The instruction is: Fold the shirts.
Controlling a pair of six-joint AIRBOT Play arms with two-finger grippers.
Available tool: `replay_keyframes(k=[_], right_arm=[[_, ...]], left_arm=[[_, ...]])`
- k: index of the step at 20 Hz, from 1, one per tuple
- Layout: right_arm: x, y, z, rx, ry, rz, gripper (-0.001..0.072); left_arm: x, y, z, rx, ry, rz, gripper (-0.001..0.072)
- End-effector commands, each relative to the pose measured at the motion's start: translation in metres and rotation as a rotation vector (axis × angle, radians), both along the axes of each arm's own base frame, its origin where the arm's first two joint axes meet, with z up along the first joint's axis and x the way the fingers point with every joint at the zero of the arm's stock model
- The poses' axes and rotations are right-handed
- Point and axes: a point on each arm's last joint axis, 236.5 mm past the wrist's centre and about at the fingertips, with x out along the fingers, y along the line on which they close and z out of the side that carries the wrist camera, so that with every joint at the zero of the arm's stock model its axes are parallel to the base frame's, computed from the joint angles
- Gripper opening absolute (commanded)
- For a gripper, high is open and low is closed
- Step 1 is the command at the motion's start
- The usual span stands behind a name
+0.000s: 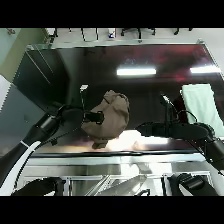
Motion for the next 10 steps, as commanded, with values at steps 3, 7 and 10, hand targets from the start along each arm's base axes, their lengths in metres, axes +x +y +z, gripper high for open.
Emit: replay_keyframes(k=[3, 7, 10], right_arm=[[0.021, -0.03, 0.002, -0.007, 0.002, -0.103, 0.0394], [0.048, -0.084, -0.012, -0.03, 0.038, -0.256, 0.0542], [0.055, -0.088, -0.044, -0.04, 0.136, -0.261, 0.0555]], left_arm=[[0.001, 0.067, 0.037, 0.099, 0.08, 0.037, 0.0682], [-0.016, 0.126, 0.02, -0.09, 0.149, 0.265, 0.0682], [-0.045, 0.118, -0.035, -0.223, 0.191, 0.324, 0.0682]])
